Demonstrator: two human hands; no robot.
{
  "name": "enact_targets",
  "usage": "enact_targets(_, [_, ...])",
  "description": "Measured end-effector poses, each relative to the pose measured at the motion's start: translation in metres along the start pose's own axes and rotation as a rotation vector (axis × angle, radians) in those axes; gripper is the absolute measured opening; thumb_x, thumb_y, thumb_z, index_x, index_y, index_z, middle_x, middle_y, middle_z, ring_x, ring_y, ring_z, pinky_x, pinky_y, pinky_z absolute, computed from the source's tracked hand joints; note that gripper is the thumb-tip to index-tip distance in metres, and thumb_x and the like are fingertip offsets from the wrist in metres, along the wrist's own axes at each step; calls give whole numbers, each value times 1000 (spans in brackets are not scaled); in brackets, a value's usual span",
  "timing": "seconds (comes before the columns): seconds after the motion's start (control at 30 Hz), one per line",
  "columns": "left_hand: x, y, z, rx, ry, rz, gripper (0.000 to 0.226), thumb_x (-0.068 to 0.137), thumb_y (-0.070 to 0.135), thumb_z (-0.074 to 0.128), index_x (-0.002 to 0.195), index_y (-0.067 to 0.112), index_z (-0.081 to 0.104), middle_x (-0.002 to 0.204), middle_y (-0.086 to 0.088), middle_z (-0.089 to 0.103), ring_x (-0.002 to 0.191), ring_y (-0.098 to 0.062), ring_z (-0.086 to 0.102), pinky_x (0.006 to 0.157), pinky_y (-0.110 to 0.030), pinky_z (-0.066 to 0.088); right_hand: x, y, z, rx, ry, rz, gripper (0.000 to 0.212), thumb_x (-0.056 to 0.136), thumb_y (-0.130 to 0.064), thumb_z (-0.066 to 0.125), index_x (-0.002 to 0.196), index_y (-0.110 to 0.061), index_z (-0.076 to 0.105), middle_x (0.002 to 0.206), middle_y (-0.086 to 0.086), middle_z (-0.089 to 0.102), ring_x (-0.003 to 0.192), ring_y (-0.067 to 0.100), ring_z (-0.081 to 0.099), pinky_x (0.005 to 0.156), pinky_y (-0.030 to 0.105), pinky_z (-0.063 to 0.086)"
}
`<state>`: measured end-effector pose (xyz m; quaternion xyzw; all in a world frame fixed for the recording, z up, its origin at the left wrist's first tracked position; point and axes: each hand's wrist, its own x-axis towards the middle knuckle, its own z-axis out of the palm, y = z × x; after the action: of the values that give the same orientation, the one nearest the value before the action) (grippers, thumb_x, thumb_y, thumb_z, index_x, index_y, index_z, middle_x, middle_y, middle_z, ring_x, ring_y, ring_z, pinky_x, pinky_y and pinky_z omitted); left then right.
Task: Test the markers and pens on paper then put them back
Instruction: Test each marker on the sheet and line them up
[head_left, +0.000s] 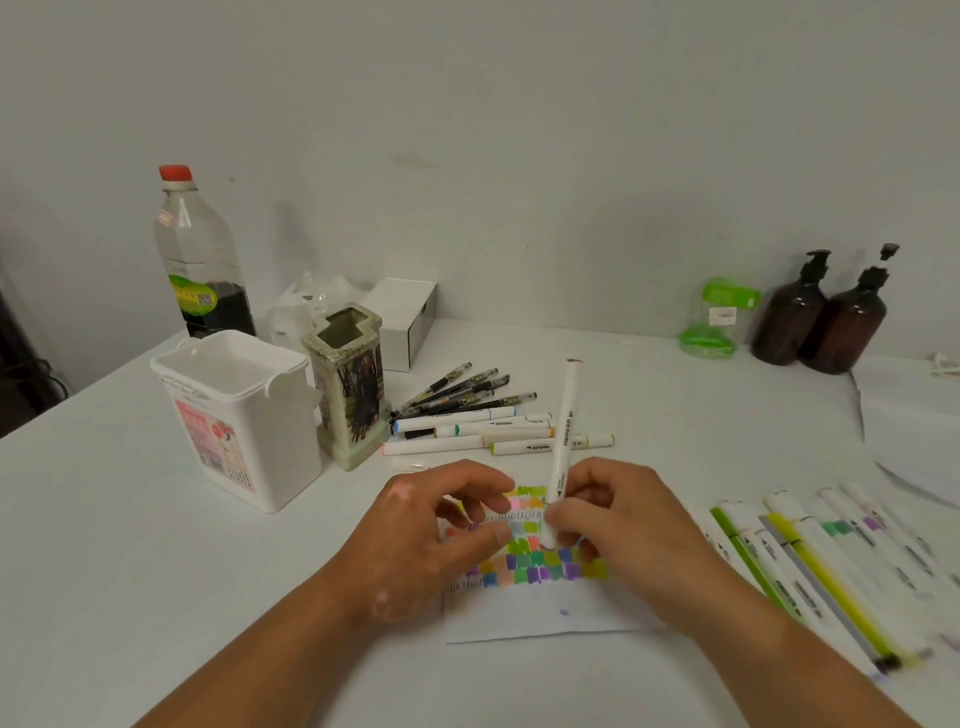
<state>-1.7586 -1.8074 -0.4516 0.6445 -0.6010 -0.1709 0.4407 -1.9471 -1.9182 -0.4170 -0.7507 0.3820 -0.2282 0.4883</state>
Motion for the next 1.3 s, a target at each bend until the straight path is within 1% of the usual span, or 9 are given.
enact_targets(0.13, [-1, 5, 1, -22, -45, 28, 38, 78, 44, 78, 114, 43, 66, 106, 22, 68, 100, -9, 63, 83, -20, 54, -6, 3, 13, 197, -37, -9, 10, 81, -11, 78, 86, -18, 75, 70, 4, 75, 60, 12, 66, 57, 26, 53])
enact_targets(0.4, [-1, 1, 0, 32, -6, -51, 25, 78, 53, 62, 101, 48, 67, 101, 26, 66, 98, -3, 62, 80, -19, 56, -3, 13, 9, 408, -62, -57, 12, 78, -26, 80, 89, -27, 77, 68, 5, 70, 61, 16, 64, 56, 29, 52])
enact_targets(0.57, [-3, 6, 3, 9, -54, -23, 19, 97, 23, 63, 107, 39, 63, 108, 19, 68, 103, -9, 66, 82, -24, 58, -7, 18, 9, 440, -65, -125, 15, 74, -30, 76, 87, -23, 77, 66, 8, 69, 60, 19, 64, 54, 28, 51])
enact_targets(0.67, [-2, 16, 6, 152, -84, 104, 24, 102, 30, 52, 124, 33, 61, 114, 19, 66, 108, -3, 60, 86, -15, 48, -9, 16, 13, 391, -66, -168, 16, 74, -33, 78, 88, -25, 78, 68, 7, 72, 61, 20, 66, 56, 27, 53])
enact_targets(0.83, [-2, 22, 10, 224, -112, 148, 30, 102, 33, 46, 120, 19, 66, 97, 6, 68, 87, -10, 61, 75, -30, 49, -11, 15, 20, 406, -69, -187, 13, 73, -32, 81, 85, -27, 76, 63, 4, 70, 55, 17, 64, 55, 26, 54])
enact_targets(0.97, [-2, 23, 8, 222, -141, 144, 32, 102, 39, 44, 119, 23, 65, 95, 6, 69, 85, -12, 62, 74, -32, 50, -13, 15, 22, 420, -77, -165, 24, 67, -42, 82, 85, -28, 74, 67, 8, 71, 58, 20, 66, 57, 29, 54])
enact_targets(1.1, [0, 18, 6, 279, -103, 179, 35, 101, 45, 43, 121, 26, 65, 90, 5, 70, 79, -15, 63, 69, -33, 50, -13, 15, 20, 451, -103, -157, 14, 75, -32, 82, 85, -27, 74, 70, 7, 72, 62, 19, 67, 57, 28, 55])
enact_targets(1.23, [0, 13, 2, 262, -103, 172, 38, 97, 57, 47, 124, 36, 63, 74, 12, 61, 67, -12, 54, 62, -17, 45, -14, 13, 20, 466, -62, -151, 7, 76, -27, 77, 79, -23, 71, 65, 8, 68, 58, 18, 63, 53, 28, 53])
enact_targets(1.3, [0, 7, -3, 250, -110, 88, 44, 89, 65, 51, 123, 39, 61, 79, 22, 57, 75, -8, 55, 68, -17, 48, -13, 13, 19, 530, 31, -102, 9, 74, -25, 72, 69, -22, 65, 58, 7, 61, 51, 18, 56, 47, 27, 49])
